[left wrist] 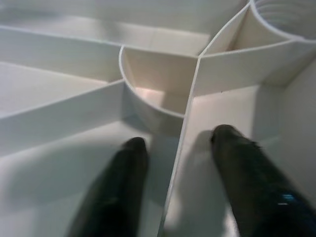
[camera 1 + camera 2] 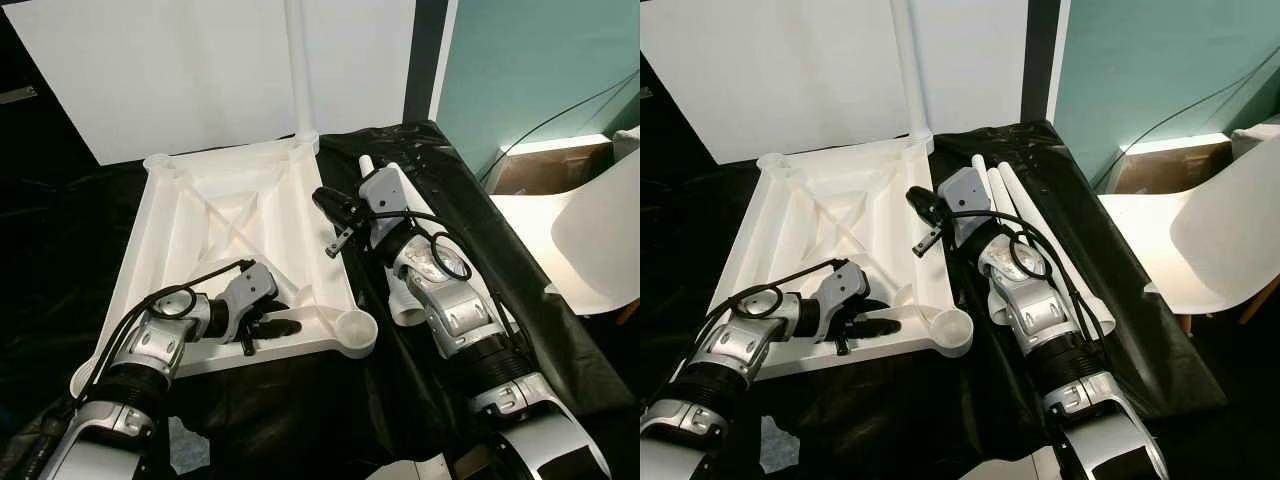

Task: Building children table

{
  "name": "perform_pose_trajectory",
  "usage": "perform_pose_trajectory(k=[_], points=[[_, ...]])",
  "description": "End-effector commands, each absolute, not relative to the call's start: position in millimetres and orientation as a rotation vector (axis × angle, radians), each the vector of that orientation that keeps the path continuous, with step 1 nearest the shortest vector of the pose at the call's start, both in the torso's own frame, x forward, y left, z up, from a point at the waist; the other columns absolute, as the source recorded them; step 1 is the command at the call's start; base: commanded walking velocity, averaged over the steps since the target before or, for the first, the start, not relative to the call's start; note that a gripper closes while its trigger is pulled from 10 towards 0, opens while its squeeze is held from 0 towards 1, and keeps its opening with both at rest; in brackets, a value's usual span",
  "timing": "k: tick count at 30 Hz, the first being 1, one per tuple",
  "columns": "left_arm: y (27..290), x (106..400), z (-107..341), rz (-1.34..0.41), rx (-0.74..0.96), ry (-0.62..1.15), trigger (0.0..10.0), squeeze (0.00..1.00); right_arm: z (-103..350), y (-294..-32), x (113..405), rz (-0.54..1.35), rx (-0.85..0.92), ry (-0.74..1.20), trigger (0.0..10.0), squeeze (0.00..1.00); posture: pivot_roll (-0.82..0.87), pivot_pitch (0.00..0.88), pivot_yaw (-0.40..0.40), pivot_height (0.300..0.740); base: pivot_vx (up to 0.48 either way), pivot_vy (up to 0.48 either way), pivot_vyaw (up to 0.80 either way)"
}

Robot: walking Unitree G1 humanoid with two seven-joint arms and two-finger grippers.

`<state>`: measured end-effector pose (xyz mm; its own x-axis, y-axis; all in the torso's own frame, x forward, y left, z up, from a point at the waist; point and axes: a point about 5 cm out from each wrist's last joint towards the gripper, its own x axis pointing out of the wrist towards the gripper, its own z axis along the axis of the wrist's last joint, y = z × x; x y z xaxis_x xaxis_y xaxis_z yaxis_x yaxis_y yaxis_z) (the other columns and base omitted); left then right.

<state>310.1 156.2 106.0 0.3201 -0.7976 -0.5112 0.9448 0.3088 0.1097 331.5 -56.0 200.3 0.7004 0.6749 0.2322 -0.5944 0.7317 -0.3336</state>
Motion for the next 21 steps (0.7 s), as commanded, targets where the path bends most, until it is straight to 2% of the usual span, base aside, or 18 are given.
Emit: perform_pose_trajectory(k=[1, 2, 10, 11, 14, 17, 18, 20, 21], points=[[161.7, 319.1, 114.0, -0.939, 0.466, 0.259, 10.0, 0.59, 197.9, -55.1, 330.5, 0.714, -0.242, -0.346, 10.0, 0.00, 0.01, 0.000, 0.069, 0.740, 0.000, 0.000, 0.00], [159.8, 315.3, 122.4, -0.991, 0.445, 0.194, 10.0, 0.00, 197.8, -55.1, 330.5, 0.715, -0.242, -0.345, 10.0, 0.00, 0.01, 0.000, 0.067, 0.740, 0.000, 0.000, 0.00], [163.5, 302.2, 163.7, -1.098, 0.278, -0.029, 10.0, 0.00, 196.4, -56.4, 330.5, 0.702, -0.235, -0.332, 10.0, 0.00, 0.00, 0.000, 0.060, 0.740, 0.000, 0.000, 0.00], [167.0, 300.3, 184.8, -1.066, 0.178, -0.137, 10.0, 0.00, 194.2, -59.1, 330.5, 0.675, -0.217, -0.309, 10.0, 0.00, 0.00, 0.000, 0.056, 0.740, 0.000, 0.000, 0.00], [167.7, 300.1, 188.7, -1.056, 0.158, -0.157, 10.0, 0.00, 193.6, -59.7, 330.5, 0.668, -0.213, -0.304, 10.0, 0.00, 0.00, 0.000, 0.056, 0.740, 0.000, 0.000, 0.00], [171.9, 306.4, 196.5, -0.936, 0.105, -0.216, 10.0, 0.00, 188.9, -65.6, 333.2, 0.597, -0.138, -0.232, 10.0, 0.00, -0.02, 0.000, 0.056, 0.740, 0.000, 0.000, 0.00], [173.6, 310.9, 196.1, -0.846, 0.089, -0.234, 10.0, 0.00, 186.4, -74.3, 336.7, 0.527, -0.102, -0.182, 10.0, 1.00, -0.02, 0.000, 0.055, 0.740, 0.000, 0.000, 0.00], [173.4, 315.2, 191.9, -0.725, 0.055, -0.248, 10.0, 0.00, 184.0, -91.3, 343.4, 0.423, -0.047, -0.104, 10.0, 1.00, -0.03, 0.000, 0.055, 0.740, 0.000, 0.000, 0.00], [173.4, 315.2, 191.9, -0.725, 0.055, -0.248, 10.0, 0.00, 184.0, -91.3, 343.4, 0.423, -0.047, -0.104, 10.0, 1.00, -0.03, 0.000, 0.055, 0.740, 0.000, 0.000, 0.00]])
